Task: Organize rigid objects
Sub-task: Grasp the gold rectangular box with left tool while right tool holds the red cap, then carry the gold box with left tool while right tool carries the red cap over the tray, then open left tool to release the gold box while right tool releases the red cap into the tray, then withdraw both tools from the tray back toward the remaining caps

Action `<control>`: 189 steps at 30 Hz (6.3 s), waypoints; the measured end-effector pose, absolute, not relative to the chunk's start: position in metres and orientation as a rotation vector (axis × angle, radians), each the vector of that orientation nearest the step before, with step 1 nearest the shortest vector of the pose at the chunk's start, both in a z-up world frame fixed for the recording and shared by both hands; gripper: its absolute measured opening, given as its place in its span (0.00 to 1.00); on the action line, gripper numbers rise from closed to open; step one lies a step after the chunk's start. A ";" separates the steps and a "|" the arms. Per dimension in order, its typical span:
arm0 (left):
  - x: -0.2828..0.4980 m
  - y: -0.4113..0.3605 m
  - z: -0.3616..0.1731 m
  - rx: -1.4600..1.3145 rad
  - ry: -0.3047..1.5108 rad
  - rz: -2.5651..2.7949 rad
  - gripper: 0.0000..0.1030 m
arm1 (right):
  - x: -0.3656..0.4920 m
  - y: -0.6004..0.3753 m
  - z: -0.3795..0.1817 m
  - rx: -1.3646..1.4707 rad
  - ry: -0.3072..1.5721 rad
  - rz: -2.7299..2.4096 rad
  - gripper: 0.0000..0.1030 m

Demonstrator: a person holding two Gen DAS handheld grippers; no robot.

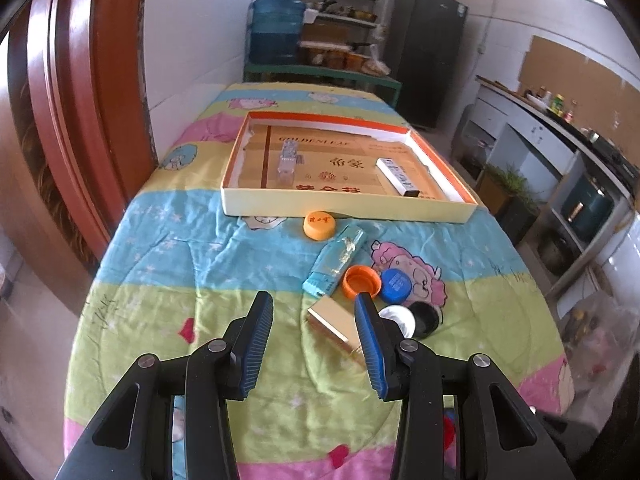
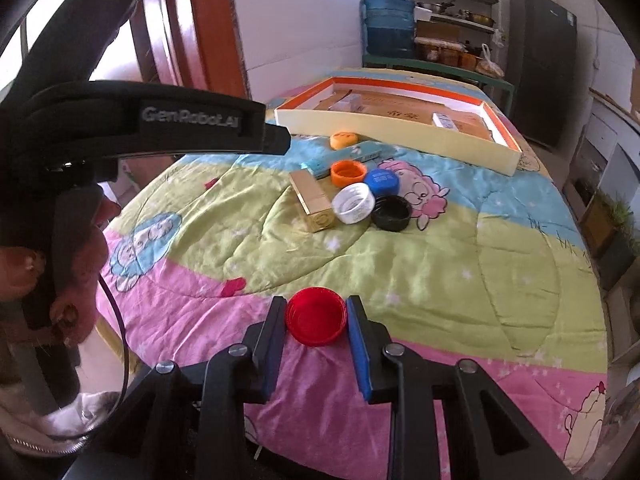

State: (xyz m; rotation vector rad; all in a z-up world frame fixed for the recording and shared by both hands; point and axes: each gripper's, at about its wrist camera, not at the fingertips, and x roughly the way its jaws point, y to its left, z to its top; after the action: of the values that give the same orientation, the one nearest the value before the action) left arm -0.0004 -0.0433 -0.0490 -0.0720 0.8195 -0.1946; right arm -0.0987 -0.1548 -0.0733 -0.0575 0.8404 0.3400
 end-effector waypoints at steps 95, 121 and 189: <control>0.072 -0.042 0.006 -0.031 0.696 -0.180 0.17 | 0.025 -0.204 0.017 0.095 0.606 0.271 0.29; 0.229 -0.031 0.003 -0.062 0.811 -0.185 0.17 | 0.161 -0.214 0.024 0.062 0.720 0.303 0.29; 0.196 -0.014 -0.007 -0.152 0.848 -0.251 0.37 | 0.156 -0.227 -0.015 0.205 0.903 0.127 0.31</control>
State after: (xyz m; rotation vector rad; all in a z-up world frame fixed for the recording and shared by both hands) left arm 0.1960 -0.0137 -0.0068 -0.1516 0.8481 -0.2510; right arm 0.1559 -0.2270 -0.0147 0.2053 0.9032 0.1271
